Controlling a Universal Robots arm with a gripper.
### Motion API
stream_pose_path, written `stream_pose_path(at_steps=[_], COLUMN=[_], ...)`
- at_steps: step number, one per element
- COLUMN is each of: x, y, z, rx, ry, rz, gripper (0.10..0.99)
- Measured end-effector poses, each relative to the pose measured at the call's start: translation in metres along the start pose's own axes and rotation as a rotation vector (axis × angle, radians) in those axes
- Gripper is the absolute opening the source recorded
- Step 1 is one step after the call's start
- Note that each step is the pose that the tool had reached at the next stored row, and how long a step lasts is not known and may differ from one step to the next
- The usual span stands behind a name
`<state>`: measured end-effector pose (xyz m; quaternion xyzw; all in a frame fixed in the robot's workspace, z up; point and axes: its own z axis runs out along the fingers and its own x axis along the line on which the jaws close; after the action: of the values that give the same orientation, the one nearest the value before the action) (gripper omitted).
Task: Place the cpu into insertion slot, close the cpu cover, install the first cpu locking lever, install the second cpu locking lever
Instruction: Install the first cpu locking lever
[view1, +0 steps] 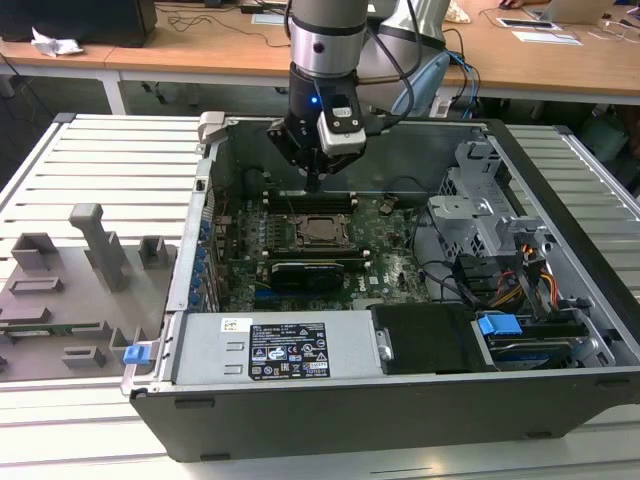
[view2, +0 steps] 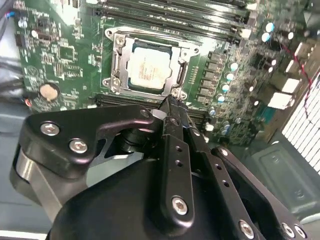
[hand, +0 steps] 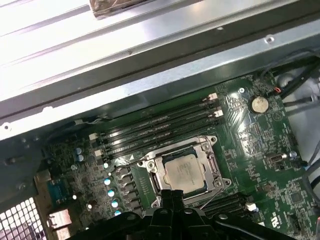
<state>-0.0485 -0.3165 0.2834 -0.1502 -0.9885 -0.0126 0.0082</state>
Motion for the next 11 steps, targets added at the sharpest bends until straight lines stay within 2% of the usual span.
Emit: stream_pose_path(at_steps=[11], x=[0.0000], y=[-0.0002], z=[0.0032], rx=[0.004], ry=[0.0029], rz=[-0.219], gripper=[0.106])
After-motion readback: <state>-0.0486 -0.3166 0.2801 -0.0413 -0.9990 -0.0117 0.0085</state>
